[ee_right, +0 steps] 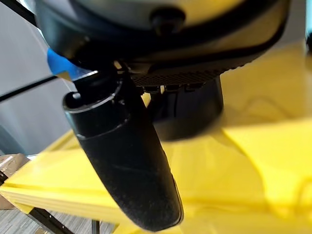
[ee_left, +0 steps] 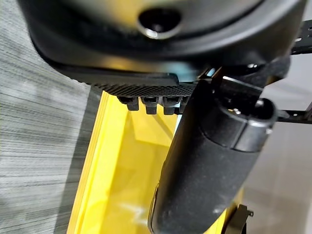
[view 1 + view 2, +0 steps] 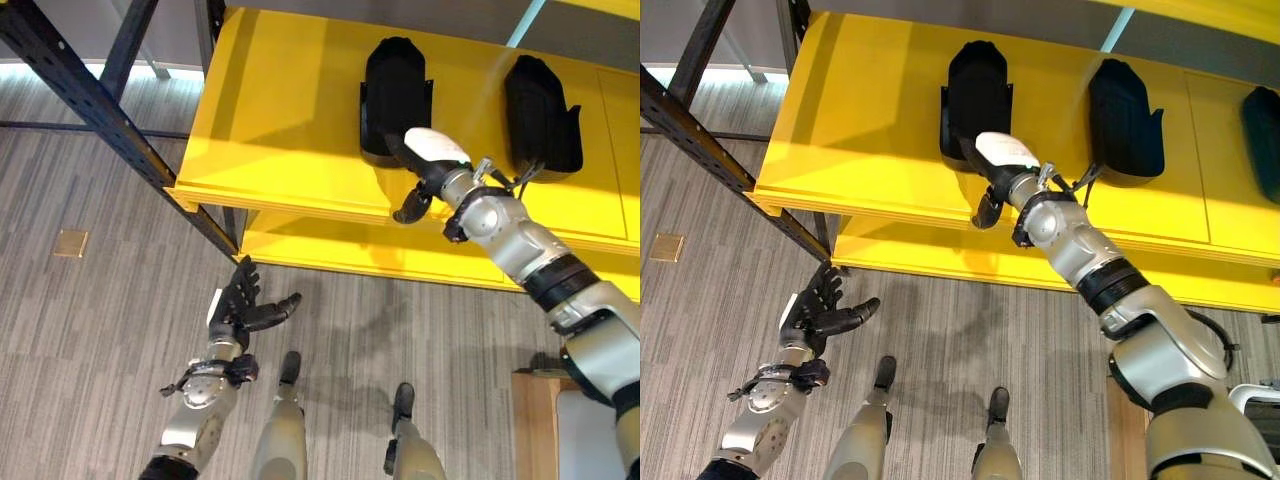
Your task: Move parts from the plastic box to the shelf.
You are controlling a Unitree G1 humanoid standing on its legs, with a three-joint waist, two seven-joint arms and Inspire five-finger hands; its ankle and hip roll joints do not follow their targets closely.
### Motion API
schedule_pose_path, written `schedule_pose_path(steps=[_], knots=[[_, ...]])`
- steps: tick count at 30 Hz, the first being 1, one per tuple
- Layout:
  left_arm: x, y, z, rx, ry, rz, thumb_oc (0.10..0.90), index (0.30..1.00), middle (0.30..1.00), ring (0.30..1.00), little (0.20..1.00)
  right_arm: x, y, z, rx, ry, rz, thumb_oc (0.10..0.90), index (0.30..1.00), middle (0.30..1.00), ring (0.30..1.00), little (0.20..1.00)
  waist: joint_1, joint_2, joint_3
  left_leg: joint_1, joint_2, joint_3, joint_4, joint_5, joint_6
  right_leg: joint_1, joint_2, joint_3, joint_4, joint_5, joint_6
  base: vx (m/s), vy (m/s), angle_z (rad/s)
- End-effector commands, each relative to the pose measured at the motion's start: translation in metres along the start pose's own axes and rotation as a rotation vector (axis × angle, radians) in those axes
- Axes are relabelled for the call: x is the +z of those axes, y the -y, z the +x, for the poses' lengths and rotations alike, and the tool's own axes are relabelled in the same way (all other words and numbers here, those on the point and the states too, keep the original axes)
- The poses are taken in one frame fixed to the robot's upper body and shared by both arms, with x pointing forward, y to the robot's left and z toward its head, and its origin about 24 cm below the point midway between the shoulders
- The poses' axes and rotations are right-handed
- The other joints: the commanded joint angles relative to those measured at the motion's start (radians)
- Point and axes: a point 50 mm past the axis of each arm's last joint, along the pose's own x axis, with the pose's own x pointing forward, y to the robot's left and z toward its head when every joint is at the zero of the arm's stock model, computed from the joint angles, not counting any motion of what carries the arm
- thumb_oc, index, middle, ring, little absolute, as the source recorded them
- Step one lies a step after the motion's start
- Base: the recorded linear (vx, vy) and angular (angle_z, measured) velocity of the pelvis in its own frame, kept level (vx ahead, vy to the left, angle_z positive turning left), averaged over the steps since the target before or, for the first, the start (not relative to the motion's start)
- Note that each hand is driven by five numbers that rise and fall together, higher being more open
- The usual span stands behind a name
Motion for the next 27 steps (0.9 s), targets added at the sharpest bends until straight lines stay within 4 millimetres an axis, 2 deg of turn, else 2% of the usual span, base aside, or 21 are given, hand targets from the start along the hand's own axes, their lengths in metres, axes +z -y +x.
schedule_pose_path(steps=[1, 5, 10, 16, 18, 21, 22, 26, 27], knots=[[0.032, -0.005, 0.001, -0.009, 0.164, 0.035, 0.9, 1.0, 1.0, 1.0, 1.0, 0.019, 0.06, 0.002, -0.213, 0.096, -0.003, 0.9, 1.0, 1.0, 1.0, 1.0, -0.013, -0.032, -0.066, 0.034, 0.0, 0.062, -0.005, -0.053, 0.059, 0.031, 0.003, 0.012, 0.074, -0.04, -0.028, 0.0, 0.0, 0.0], [0.033, -0.01, 0.0, 0.01, 0.166, 0.04, 0.9, 1.0, 1.0, 1.0, 1.0, 0.031, 0.091, -0.009, -0.325, 0.164, -0.025, 0.9, 1.0, 1.0, 1.0, 1.0, -0.025, -0.033, -0.073, 0.039, 0.003, 0.069, -0.001, -0.057, 0.059, 0.028, 0.005, 0.021, 0.075, -0.041, -0.029, 0.0, 0.0, -0.02], [0.031, -0.015, -0.001, 0.035, 0.156, 0.041, 0.9, 1.0, 1.0, 1.0, 1.0, 0.041, 0.107, -0.025, -0.421, 0.246, 0.006, 0.9, 1.0, 1.0, 1.0, 1.0, -0.037, -0.03, -0.085, 0.049, 0.007, 0.074, 0.0, -0.062, 0.06, 0.031, 0.008, 0.028, 0.076, -0.044, -0.031, 0.01, -0.008, -0.13], [0.026, -0.017, -0.005, 0.045, 0.132, 0.052, 0.9, 1.0, 1.0, 1.0, 1.0, 0.031, 0.09, -0.043, -0.43, 0.252, 0.1, 0.9, 1.0, 1.0, 1.0, 1.0, -0.051, -0.017, -0.102, 0.064, 0.014, 0.079, -0.002, -0.062, 0.059, 0.039, 0.012, 0.033, 0.075, -0.05, -0.032, 0.01, -0.01, -0.1], [0.019, -0.017, -0.007, 0.052, 0.101, 0.051, 0.9, 1.0, 1.0, 1.0, 1.0, 0.019, 0.067, -0.057, -0.45, 0.24, 0.245, 0.9, 1.0, 1.0, 1.0, 1.0, -0.063, -0.006, -0.112, 0.076, 0.02, 0.086, -0.01, -0.058, 0.056, 0.041, 0.018, 0.039, 0.073, -0.051, -0.033, 0.0, 0.0, 0.0], [0.016, -0.017, -0.008, 0.05, 0.09, 0.057, 0.9, 1.0, 1.0, 1.0, 1.0, 0.017, 0.06, -0.063, -0.458, 0.239, 0.277, 0.9, 1.0, 1.0, 1.0, 1.0, -0.062, -0.003, -0.117, 0.082, 0.024, 0.089, -0.015, -0.055, 0.054, 0.043, 0.021, 0.04, 0.072, -0.053, -0.034, 0.0, -0.01, -0.05], [0.012, -0.017, -0.01, 0.057, 0.076, 0.054, 0.9, 1.0, 1.0, 1.0, 1.0, 0.014, 0.048, -0.073, -0.497, 0.239, 0.367, 0.9, 1.0, 1.0, 1.0, 1.0, -0.075, 0.008, -0.12, 0.091, 0.031, 0.093, -0.022, -0.051, 0.052, 0.044, 0.027, 0.044, 0.072, -0.054, -0.035, -0.01, -0.03, -0.1], [0.003, -0.016, -0.014, 0.049, 0.04, 0.06, 0.9, 1.0, 1.0, 1.0, 1.0, 0.006, 0.02, -0.099, -0.531, 0.223, 0.537, 0.9, 1.0, 1.0, 1.0, 1.0, -0.088, 0.022, -0.138, 0.116, 0.048, 0.101, -0.05, -0.035, 0.043, 0.048, 0.044, 0.048, 0.073, -0.065, -0.036, 0.0, -0.04, -0.06], [0.003, -0.016, -0.014, 0.048, 0.04, 0.061, 0.9, 1.0, 1.0, 1.0, 1.0, 0.006, 0.02, -0.099, -0.531, 0.222, 0.538, 0.9, 1.0, 1.0, 1.0, 1.0, -0.087, 0.022, -0.137, 0.119, 0.048, 0.101, -0.051, -0.035, 0.043, 0.05, 0.044, 0.048, 0.073, -0.066, -0.036, 0.0, -0.056, -0.13]])
